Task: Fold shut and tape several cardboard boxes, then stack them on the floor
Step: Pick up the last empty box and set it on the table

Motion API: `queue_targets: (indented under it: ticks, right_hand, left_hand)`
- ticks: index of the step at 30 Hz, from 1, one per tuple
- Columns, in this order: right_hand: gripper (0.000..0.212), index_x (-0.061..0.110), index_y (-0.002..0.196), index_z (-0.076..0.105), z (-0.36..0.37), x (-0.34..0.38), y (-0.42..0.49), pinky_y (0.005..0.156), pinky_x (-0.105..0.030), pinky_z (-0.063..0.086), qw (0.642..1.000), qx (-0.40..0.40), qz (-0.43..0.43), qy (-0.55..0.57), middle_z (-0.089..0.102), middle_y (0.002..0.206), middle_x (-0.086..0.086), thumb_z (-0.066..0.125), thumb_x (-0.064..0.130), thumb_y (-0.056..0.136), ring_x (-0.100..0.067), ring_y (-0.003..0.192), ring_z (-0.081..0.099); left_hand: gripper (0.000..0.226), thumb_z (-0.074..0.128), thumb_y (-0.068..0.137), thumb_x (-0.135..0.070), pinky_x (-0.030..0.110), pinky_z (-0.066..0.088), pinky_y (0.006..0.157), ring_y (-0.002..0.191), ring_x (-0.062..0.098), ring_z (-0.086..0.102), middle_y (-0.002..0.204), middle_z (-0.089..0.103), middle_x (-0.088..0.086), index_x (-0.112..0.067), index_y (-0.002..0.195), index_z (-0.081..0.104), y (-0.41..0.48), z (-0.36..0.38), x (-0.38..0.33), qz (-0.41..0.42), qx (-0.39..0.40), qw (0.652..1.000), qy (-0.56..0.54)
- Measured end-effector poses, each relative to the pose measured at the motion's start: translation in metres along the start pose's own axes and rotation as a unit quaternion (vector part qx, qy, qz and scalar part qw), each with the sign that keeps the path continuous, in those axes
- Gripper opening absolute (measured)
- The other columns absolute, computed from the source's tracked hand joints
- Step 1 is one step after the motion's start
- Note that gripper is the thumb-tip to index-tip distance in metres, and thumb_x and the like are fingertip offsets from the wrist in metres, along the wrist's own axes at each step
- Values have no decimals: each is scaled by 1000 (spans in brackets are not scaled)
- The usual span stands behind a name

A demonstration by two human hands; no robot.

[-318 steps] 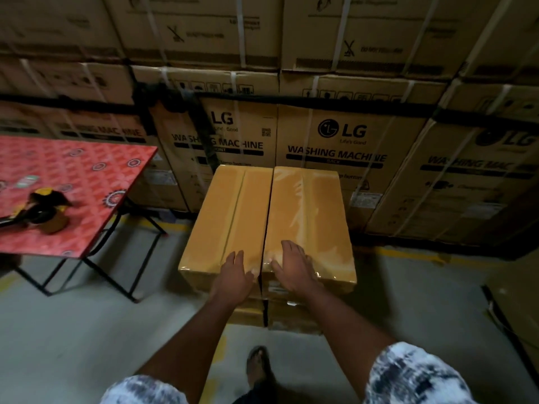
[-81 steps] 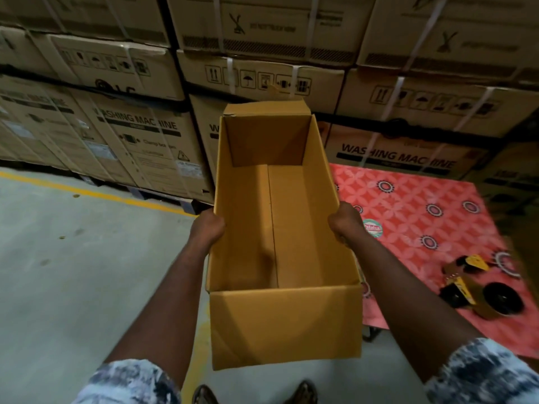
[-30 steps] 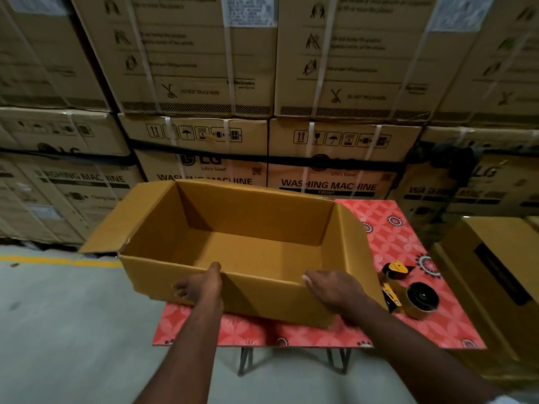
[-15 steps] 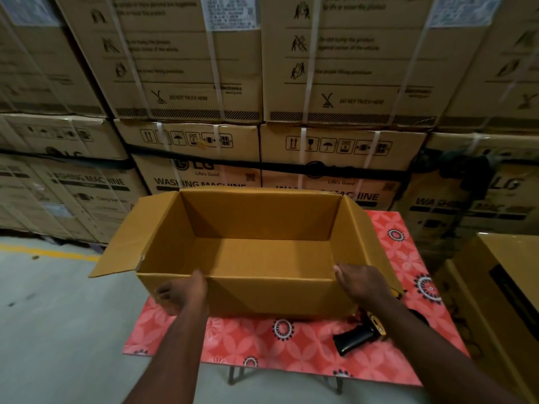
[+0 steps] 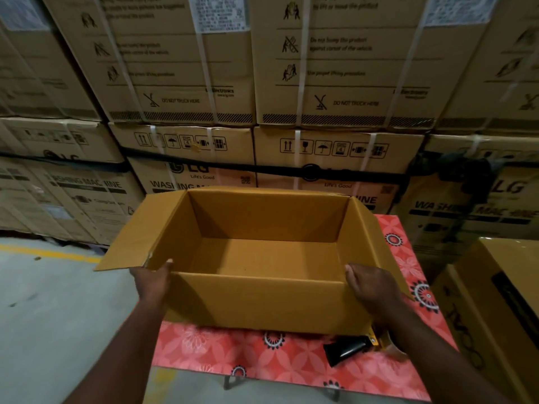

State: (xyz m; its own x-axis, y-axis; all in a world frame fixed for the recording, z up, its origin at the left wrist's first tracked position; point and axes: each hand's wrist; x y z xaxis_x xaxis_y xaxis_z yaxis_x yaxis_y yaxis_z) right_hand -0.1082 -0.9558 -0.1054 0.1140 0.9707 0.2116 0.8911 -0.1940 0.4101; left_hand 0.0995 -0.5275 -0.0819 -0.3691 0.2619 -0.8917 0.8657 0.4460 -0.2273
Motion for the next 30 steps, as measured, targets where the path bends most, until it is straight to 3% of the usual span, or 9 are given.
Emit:
queue_targets:
  ticks: [4, 7, 11, 14, 17, 19, 20, 26, 30]
  right_hand:
    - [34, 24, 80, 51, 0, 2, 5, 49, -33, 40, 998, -13, 27, 53, 54, 65, 3, 37, 44, 102, -17, 55, 52]
    - [16, 13, 91, 58, -1, 5, 8, 68, -36, 41, 989, -86, 83, 85, 57, 85, -5, 52, 28, 93, -22, 79, 54]
    - [35, 5, 111, 56, -6, 6, 2, 91, -46, 41, 946, -164, 276, 48, 55, 113, -19, 72, 15, 81, -36, 108, 51]
    - [76, 2, 136, 42, -4, 6, -5, 108, -55, 33, 855, -142, 489, 97, 42, 141, -27, 82, 30, 79, -44, 133, 39]
    - [115, 0, 151, 31, 8, -2, -7, 109, -55, 40, 688, -88, 660, 288, 45, 148, -25, 85, 61, 69, -43, 133, 46]
    - [95, 8, 144, 49, 7, -1, -6, 101, -53, 50, 591, -103, 651, 466, 63, 130, -16, 84, 58, 71, -37, 113, 62]
    - [80, 10, 137, 56, 5, 2, -4, 98, -54, 52, 571, -131, 631, 509, 67, 123, -14, 85, 49, 74, -35, 107, 65]
    - [84, 11, 138, 48, -4, 8, 13, 101, -49, 52, 563, -353, 598, 448, 63, 127, -7, 89, 19, 64, -27, 110, 64]
    - [52, 14, 139, 47, -16, 24, 16, 106, -39, 49, 662, -385, 459, 450, 60, 133, -8, 66, 7, 90, -26, 121, 60]
  left_hand:
    - [53, 77, 89, -31, 54, 51, 91, 107, 41, 61, 116, 60, 25, -2, 122, 48, 15, 1, 0, 53, 25, 998, -15]
    - [32, 69, 96, -26, 37, 43, 77, 89, 24, 55, 89, 57, 10, -1, 113, 56, 18, 5, 2, 105, 35, 990, -91]
    - [25, 54, 103, -33, 31, 33, 63, 66, 10, 42, 70, 39, -5, -19, 83, 50, 36, 3, -5, 48, 10, 952, -301]
    - [30, 44, 106, -32, 23, 27, 52, 51, 4, 34, 62, 34, -10, -26, 77, 38, 47, -4, -16, 31, -13, 941, -336]
    - [24, 40, 108, -33, 34, 45, 68, 75, 20, 58, 84, 61, 6, -16, 98, 55, 28, -2, -24, 97, 6, 952, -289]
    - [37, 40, 110, -30, 40, 41, 83, 103, 34, 56, 114, 59, 23, -1, 127, 55, 14, 1, -19, 173, 41, 977, -119]
    - [38, 42, 109, -28, 38, 38, 85, 109, 34, 54, 120, 58, 22, -1, 135, 51, 7, 4, -16, 206, 71, 975, -51]
    - [73, 54, 86, -56, 41, 42, 96, 126, 36, 52, 143, 52, 17, -12, 143, 49, 6, 0, 2, 364, 153, 905, 155]
    - [82, 47, 81, -71, 55, 42, 104, 131, 34, 47, 149, 48, 13, -17, 143, 49, 10, -7, 3, 383, 174, 881, 214]
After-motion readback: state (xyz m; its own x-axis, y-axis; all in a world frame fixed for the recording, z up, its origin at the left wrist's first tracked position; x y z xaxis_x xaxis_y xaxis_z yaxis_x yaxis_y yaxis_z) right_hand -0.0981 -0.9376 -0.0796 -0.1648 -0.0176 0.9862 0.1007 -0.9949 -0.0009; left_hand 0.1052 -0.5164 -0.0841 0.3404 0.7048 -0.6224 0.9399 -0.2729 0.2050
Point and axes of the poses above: each hand's wrist, its own y-axis towards the middle knuckle, its own z-axis out of the palm, x = y × z
